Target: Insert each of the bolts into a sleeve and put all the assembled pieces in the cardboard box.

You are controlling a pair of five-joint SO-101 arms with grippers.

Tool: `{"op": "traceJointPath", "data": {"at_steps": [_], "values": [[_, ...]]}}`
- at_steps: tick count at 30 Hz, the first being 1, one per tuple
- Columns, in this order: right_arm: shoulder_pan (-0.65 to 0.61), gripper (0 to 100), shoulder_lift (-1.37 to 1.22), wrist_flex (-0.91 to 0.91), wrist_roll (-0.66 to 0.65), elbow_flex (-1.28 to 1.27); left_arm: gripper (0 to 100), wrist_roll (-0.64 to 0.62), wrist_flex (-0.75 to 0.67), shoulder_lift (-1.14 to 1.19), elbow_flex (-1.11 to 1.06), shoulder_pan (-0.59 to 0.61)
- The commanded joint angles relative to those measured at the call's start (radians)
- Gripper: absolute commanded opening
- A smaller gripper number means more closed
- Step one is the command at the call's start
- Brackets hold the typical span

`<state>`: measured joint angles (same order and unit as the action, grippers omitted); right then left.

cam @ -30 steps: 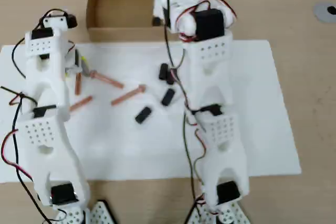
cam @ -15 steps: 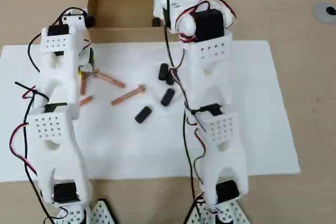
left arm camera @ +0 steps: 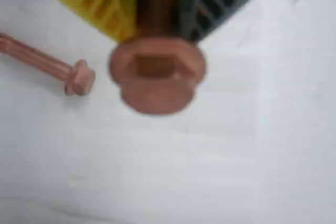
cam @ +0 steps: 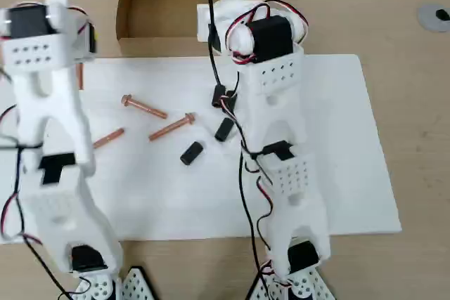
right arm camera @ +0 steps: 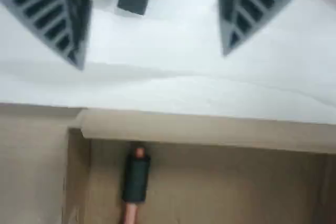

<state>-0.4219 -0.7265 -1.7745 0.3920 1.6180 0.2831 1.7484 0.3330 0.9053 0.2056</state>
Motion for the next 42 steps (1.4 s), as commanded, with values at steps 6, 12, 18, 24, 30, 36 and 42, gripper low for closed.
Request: {"op": "traceJointPath", "data": {"at_steps": [6,12,18,24,30,36,42], "values": [[-0.007,20.6,0.148,-0.015,0.011,-0.171,1,0.015,-0.023,-0.622,-0.566,-0.086],[-0.012,20.6,0.275,-0.015,0.109,-0.503,1,0.012,-0.259,-1.052,-1.063,-0.081],[-0.027,20.6,0.415,-0.014,0.198,-0.846,1,0.011,-0.473,-1.406,-1.450,-0.081],[-0.130,20.5,0.460,-0.006,0.259,-1.118,1,-0.023,-0.597,-1.630,-1.636,-0.081],[-0.234,20.5,0.458,0.046,0.292,-1.201,1,-0.087,-0.618,-1.693,-1.688,-0.081],[-0.288,20.5,0.458,0.103,0.408,-1.277,1,-0.087,-0.609,-1.679,-1.688,-0.025],[-0.318,20.5,0.458,0.198,0.543,-1.434,1,-0.086,-0.606,-1.678,-1.692,0.043]]}}
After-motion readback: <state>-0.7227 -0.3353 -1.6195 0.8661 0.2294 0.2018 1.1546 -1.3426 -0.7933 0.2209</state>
